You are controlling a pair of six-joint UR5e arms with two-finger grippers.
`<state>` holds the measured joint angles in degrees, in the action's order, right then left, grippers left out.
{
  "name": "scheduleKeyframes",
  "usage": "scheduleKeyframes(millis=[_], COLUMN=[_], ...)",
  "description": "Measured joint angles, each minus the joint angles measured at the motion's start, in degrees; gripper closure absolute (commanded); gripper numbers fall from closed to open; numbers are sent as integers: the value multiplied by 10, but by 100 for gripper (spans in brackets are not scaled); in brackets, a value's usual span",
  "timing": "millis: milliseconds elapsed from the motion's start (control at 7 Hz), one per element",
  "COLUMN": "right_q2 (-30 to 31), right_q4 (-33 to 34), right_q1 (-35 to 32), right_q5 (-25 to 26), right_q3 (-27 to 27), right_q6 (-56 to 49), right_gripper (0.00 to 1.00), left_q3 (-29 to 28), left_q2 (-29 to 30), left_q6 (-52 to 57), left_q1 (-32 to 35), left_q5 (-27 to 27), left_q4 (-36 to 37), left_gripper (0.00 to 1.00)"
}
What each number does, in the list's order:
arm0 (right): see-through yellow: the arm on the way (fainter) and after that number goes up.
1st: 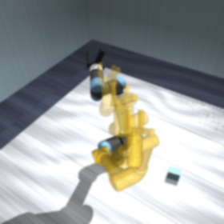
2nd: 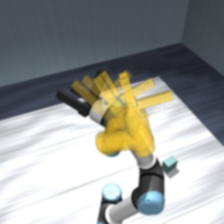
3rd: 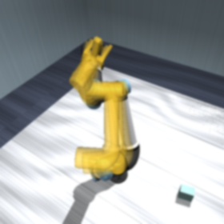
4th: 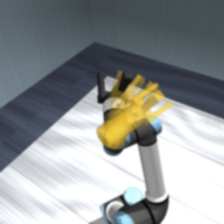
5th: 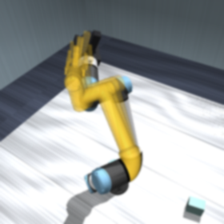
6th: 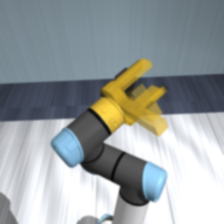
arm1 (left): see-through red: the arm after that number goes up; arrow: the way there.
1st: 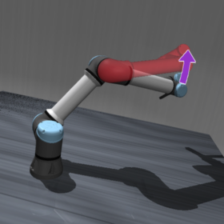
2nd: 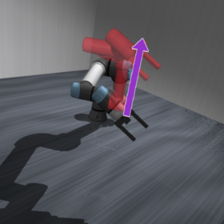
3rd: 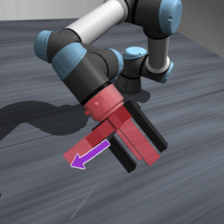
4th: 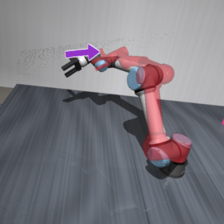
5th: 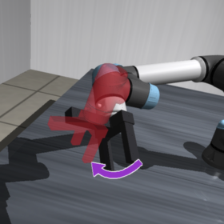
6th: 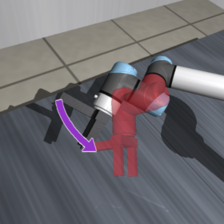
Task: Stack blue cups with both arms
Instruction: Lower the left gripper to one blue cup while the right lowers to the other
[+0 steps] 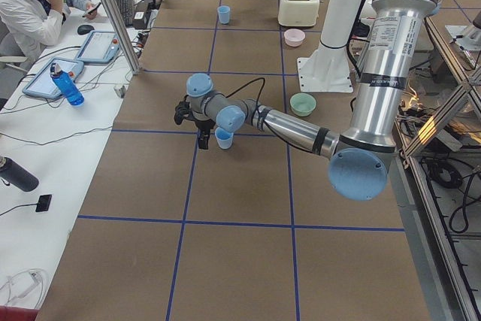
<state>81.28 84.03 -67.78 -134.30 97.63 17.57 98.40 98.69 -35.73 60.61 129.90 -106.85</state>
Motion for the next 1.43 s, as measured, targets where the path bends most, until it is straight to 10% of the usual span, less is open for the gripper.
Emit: scheduleKeyframes(millis=[429, 1429], right_q2=[-19, -20], right_q4=[-13, -24], right_q1=[2, 3], right_q5=[14, 17], right_q3=[-22, -28], right_q6=[4, 6], right_gripper=[5, 5], left_q3=[2, -5], left_q2=[-28, -43], left_q6=[-15, -49], left_q1=[-36, -72], left_q5=[-9, -9], left_q4=[-41, -79], left_gripper=[5, 63])
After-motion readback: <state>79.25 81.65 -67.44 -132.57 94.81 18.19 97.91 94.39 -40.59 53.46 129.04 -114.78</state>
